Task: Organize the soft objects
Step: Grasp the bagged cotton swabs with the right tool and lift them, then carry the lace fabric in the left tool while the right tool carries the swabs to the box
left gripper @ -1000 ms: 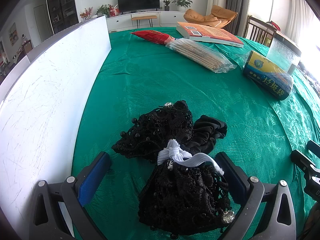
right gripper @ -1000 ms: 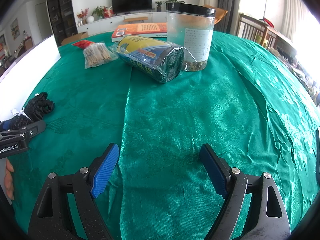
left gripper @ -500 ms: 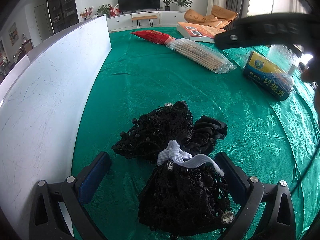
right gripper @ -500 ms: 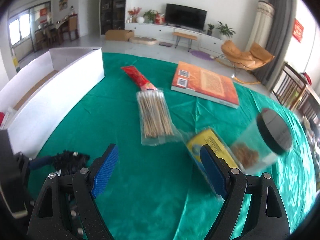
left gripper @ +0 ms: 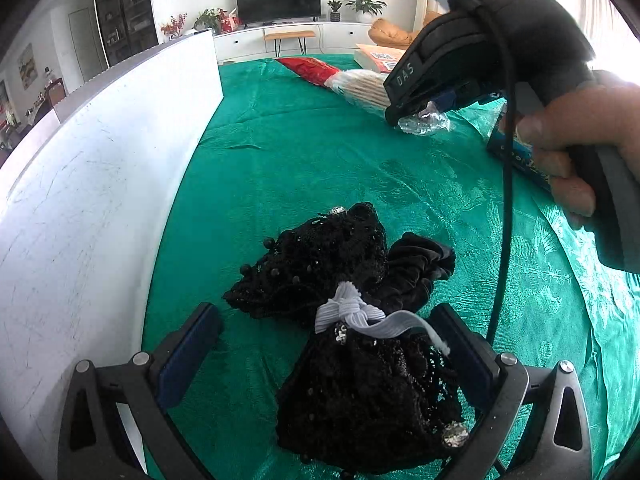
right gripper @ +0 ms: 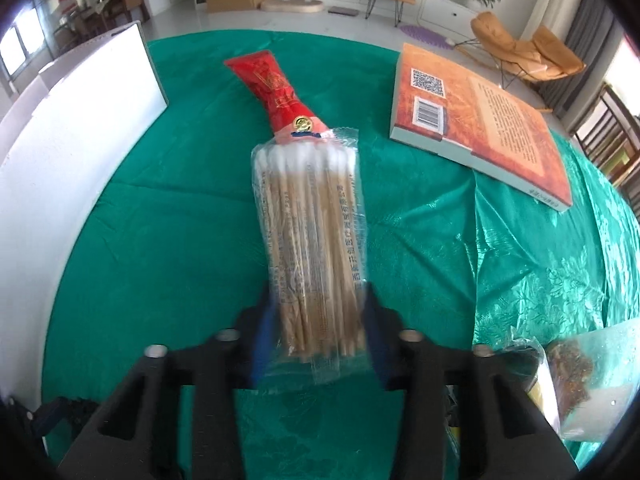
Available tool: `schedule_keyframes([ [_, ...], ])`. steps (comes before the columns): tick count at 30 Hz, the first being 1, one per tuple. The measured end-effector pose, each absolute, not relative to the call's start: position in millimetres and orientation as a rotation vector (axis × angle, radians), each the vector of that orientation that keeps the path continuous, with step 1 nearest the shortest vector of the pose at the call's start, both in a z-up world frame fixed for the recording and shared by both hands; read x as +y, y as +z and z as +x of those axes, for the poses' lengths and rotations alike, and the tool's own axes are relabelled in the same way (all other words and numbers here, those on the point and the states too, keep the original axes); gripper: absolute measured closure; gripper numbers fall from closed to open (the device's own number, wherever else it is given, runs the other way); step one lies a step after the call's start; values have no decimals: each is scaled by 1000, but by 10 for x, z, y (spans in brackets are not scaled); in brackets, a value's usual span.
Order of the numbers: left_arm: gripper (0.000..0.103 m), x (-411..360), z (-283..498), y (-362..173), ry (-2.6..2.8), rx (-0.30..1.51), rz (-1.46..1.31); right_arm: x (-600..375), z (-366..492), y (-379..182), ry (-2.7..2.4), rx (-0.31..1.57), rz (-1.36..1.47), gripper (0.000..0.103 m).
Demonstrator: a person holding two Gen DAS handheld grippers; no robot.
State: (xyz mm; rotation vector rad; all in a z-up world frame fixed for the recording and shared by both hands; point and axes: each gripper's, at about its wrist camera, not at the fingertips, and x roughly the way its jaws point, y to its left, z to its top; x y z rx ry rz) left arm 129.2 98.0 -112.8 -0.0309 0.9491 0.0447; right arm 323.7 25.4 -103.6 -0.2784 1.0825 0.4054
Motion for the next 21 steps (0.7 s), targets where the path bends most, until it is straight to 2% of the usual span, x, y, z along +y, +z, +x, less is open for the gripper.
schedule_keyframes([
  [3,0,979,1292,-1127,45,949,-31,142,3057,-801,433,1008,-200,76],
  [7,0,988,1289,-1124,46,949,-29,-227,2764,-180,449,860,-56,76],
  [14,0,986,1288,-1125,46,949,-29,-1546,2401,799,392,681,162,76],
  [18,0,985,1288,-1126,47,949,-29,-2397,2407,770,229,690,208,75],
  [21,0,986,1287,-1127,47,949,-29,-2895,2704,329,96,790,188,75],
])
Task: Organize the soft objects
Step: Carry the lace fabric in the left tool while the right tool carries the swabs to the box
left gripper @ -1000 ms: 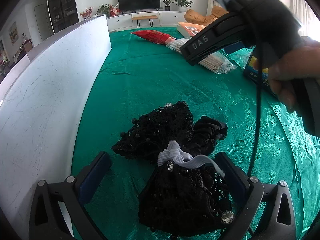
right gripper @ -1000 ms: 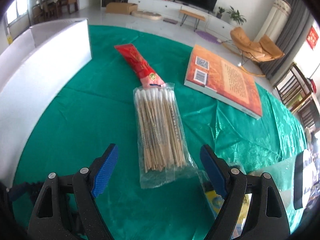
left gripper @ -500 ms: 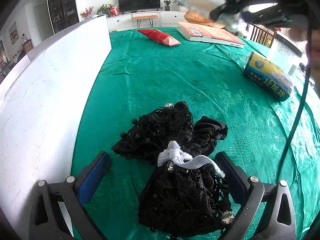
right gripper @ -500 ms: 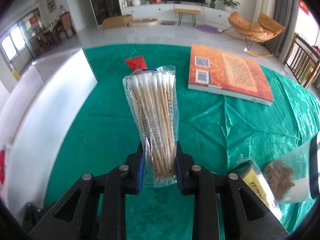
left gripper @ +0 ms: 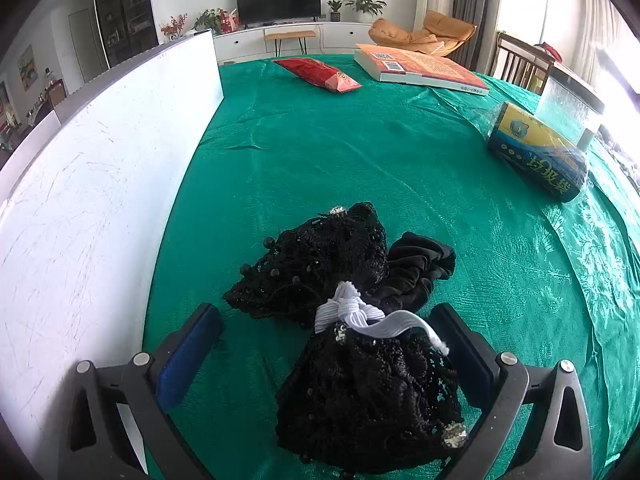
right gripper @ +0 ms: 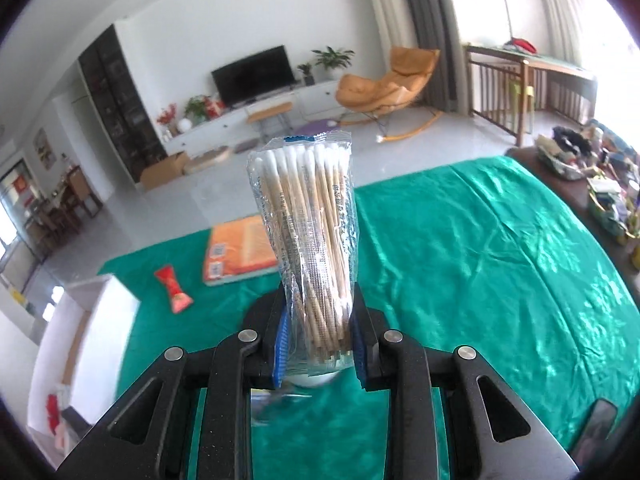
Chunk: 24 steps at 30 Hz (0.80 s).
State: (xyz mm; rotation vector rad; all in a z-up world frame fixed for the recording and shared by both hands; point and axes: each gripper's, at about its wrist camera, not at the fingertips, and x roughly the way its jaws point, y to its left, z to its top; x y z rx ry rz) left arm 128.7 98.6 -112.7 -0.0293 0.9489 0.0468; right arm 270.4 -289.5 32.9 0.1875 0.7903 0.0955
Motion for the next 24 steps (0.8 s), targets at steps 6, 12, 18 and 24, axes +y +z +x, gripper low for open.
schedule_keyframes([
  [6,0,982,1284,-1130,47,949,-29,-3359,2992,-613,28,992,173,72],
  [12,0,993,1285,-1123,22,974,-23,-3500,3073,-688,44,1064,196,31],
  [18,0,965,1135,-1003,-46,1038,-40,-3319,3234,-874,68,1199,50,27],
  [24,29,900,1199,-1030,-17,1048,23,-3290,3125,-883,-15,1115,76,77],
])
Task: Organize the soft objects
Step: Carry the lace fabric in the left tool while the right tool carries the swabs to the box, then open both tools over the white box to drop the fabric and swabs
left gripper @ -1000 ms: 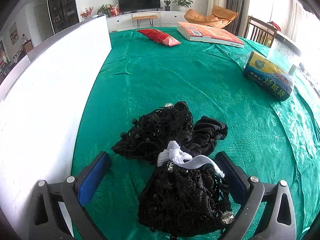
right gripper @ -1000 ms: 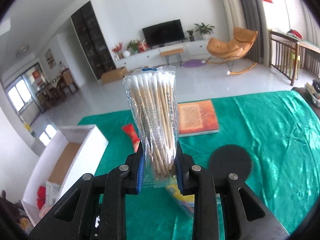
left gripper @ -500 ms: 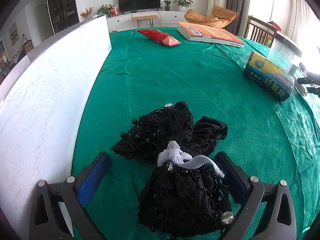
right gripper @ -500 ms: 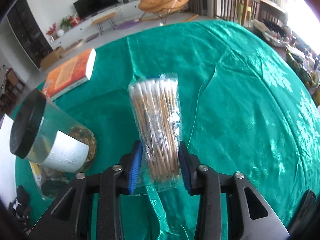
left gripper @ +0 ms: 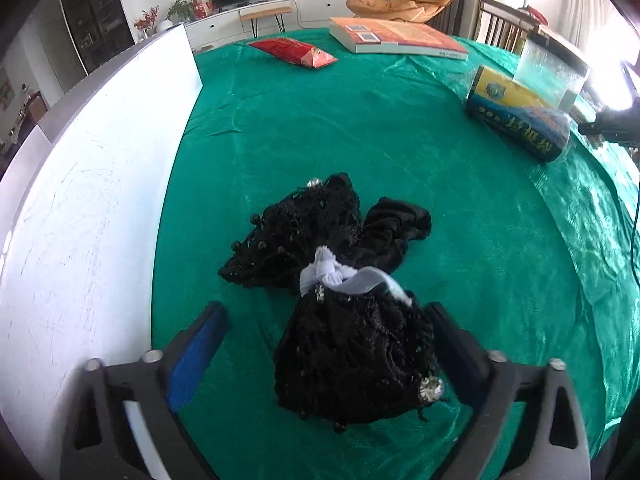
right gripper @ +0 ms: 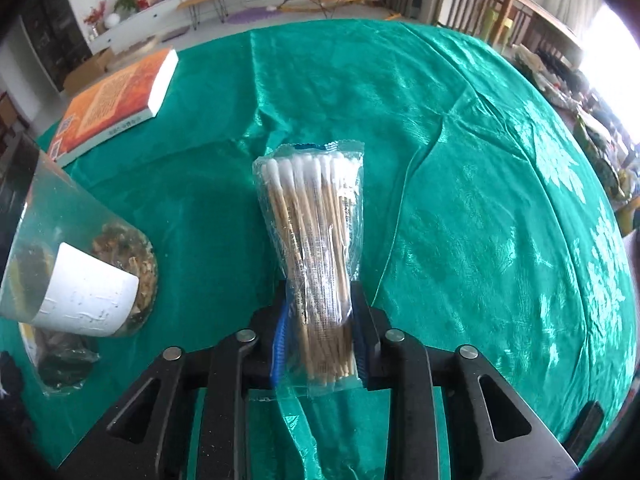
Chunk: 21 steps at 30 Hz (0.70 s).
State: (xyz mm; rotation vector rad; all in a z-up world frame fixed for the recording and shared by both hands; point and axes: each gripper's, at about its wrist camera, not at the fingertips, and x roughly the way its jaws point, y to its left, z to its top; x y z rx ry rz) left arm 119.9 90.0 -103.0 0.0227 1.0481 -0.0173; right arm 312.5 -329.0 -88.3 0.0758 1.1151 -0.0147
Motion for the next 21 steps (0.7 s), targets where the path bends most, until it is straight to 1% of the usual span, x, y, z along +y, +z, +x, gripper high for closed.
schedule_keyframes([
  [1,61,914,1208,-990,-34,1037,-12,-3269,3076,-794,-11,1087,67,78],
  [2,63,917,1226,-953,-32,1034,-26,-3241,3017,-670,-12,1053,41,78],
  [4,64,952,1215,-824,-57,993,-81,-3185,2893,-354,-8,984,9,78],
  [8,64,1121,1060,-404,-117,928,-229,-2880,2655,350,69,875,-4,78],
  [12,63,1565,764,123,-95,843,-274,-2110,2338,828,298,833,18,78],
  [15,62,2057,495,389,39,792,-227,-1277,2046,977,531,832,45,78],
  [17,61,2406,292,454,158,786,-195,-686,1836,988,691,846,65,78],
  [18,58,2564,196,449,219,790,-176,-400,1730,969,765,858,75,78],
  [19,49,2710,108,421,281,798,-157,-125,1633,938,835,877,85,77],
  [20,31,2840,33,385,335,805,-144,129,1546,893,899,898,100,77],
  [21,22,2957,-33,353,384,809,-141,347,1479,835,960,918,121,74],
])
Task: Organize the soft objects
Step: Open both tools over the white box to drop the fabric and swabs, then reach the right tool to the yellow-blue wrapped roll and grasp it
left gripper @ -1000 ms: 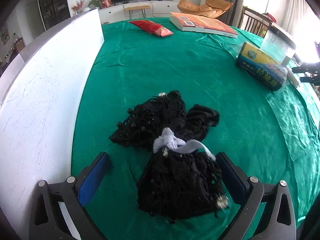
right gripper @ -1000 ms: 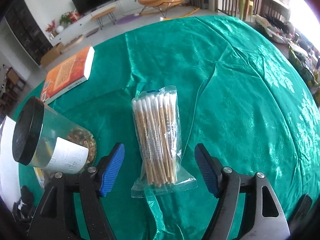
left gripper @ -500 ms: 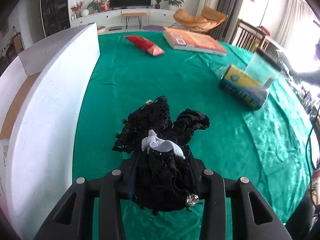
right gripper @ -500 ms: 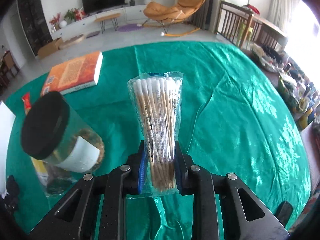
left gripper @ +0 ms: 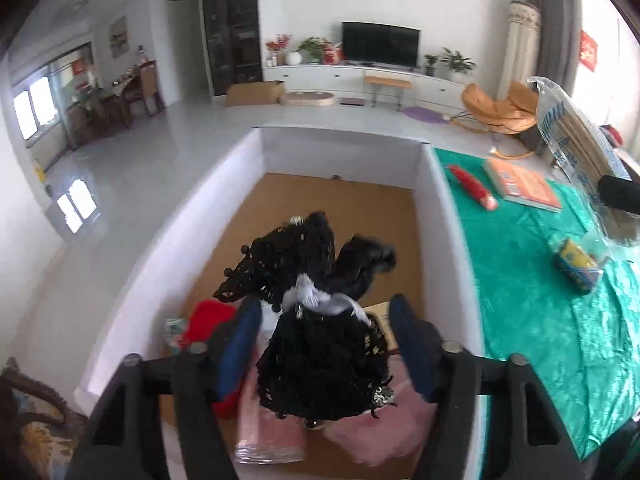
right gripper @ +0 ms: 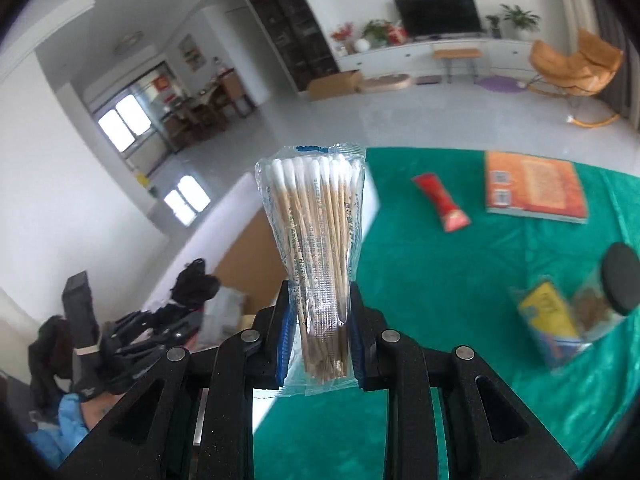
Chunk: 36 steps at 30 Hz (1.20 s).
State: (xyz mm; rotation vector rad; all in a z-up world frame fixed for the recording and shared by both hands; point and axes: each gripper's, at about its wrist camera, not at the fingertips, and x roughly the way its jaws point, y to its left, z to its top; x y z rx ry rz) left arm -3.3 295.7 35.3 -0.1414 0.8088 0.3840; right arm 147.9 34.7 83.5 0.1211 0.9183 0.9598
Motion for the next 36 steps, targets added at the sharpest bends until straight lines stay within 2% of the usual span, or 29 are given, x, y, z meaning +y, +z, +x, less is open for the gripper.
schedule_keyframes([
  [1,8,3044,-96,315,426,806,-145,545,1426,780,1021,940,145,66],
  [2,5,3122,-159,296,457,793,-153,703,1386,711,1083,967,173,36],
  [3,5,3167,-200,292,480,782,-158,792,1353,659,1118,983,198,28],
  [4,5,3188,-222,294,491,775,-163,816,1331,628,1120,987,211,25],
  [6,5,3149,-232,314,479,751,-176,715,1321,565,1114,970,205,26],
  [9,5,2911,-157,373,386,714,-195,369,1298,379,937,879,47,25],
  [13,5,2210,11,461,126,690,-216,-391,1268,-327,558,833,-185,25],
  [15,3,1790,136,409,-28,720,-232,-865,1276,-716,403,885,-170,25],
  [18,0,1223,377,174,-205,820,-241,-1457,1214,-1011,250,909,-70,25],
  [22,0,703,705,-328,-232,906,-188,-1763,1152,-1130,125,879,-57,25],
  [26,0,539,976,-763,-145,950,-80,-1787,1165,-1164,119,875,-53,25],
  [33,0,631,1234,-1048,-37,958,89,-1805,1061,-1179,127,889,-54,21],
  [36,0,707,1265,-1097,-47,953,58,-1797,1040,-1188,123,889,-52,20],
])
